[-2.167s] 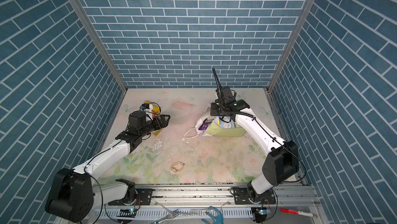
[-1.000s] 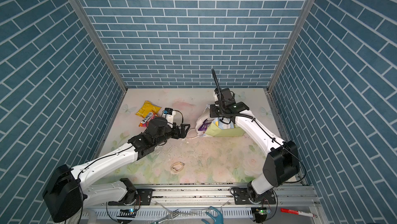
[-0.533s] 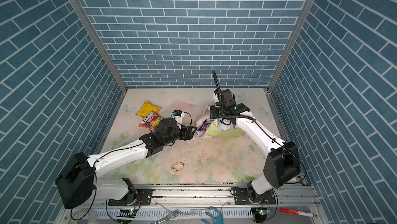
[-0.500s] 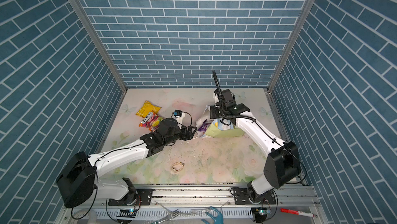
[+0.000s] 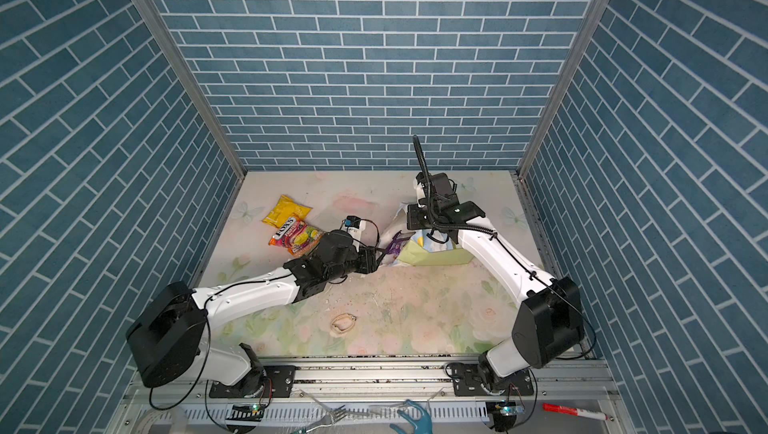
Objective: Take the snacks out of the paper bag
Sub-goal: 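Reach the left gripper back into the bag toward the purple snack pack, then lower the left gripper into the bag and grasp the purple Berries pack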
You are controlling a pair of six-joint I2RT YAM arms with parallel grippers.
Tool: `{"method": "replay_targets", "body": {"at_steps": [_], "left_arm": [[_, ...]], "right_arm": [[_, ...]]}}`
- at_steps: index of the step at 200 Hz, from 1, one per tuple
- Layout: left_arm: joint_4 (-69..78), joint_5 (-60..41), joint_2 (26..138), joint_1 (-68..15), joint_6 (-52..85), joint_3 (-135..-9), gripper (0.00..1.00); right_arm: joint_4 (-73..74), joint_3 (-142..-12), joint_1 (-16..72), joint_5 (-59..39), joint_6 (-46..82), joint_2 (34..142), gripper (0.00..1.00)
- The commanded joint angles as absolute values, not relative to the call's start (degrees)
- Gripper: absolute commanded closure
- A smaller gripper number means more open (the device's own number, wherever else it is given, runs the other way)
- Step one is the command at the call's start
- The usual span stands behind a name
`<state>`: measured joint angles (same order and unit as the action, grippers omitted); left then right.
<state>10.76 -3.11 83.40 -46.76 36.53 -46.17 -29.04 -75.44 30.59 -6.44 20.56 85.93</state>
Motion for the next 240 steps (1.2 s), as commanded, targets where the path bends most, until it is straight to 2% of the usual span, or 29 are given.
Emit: {"method": "replay_targets", "body": {"at_steps": [1, 61, 106, 240], "left_arm": [[12.3, -4.12, 84.51, -47.29, 36.91, -48.08, 0.39], [13.45, -5.64, 88.19, -47.37, 36.99, -50.01, 0.4], [8.83, -3.41, 88.78, -47.37, 33.89, -52.56, 0.39], [15.37, -10.51, 95.63, -47.46, 39.09, -54.82, 0.42]], "right_arm": [[-26.39, -74.74, 30.58, -6.77, 21.04, 82.68, 1.0], [-25.66, -74.08, 30.6, -7.21, 21.76, 81.21, 1.0], [-25.54, -73.83, 30.63, -7.08, 21.87, 80.33, 1.0], [-22.38, -73.11, 30.65, -7.27, 23.48, 79.63, 1.0]]}}
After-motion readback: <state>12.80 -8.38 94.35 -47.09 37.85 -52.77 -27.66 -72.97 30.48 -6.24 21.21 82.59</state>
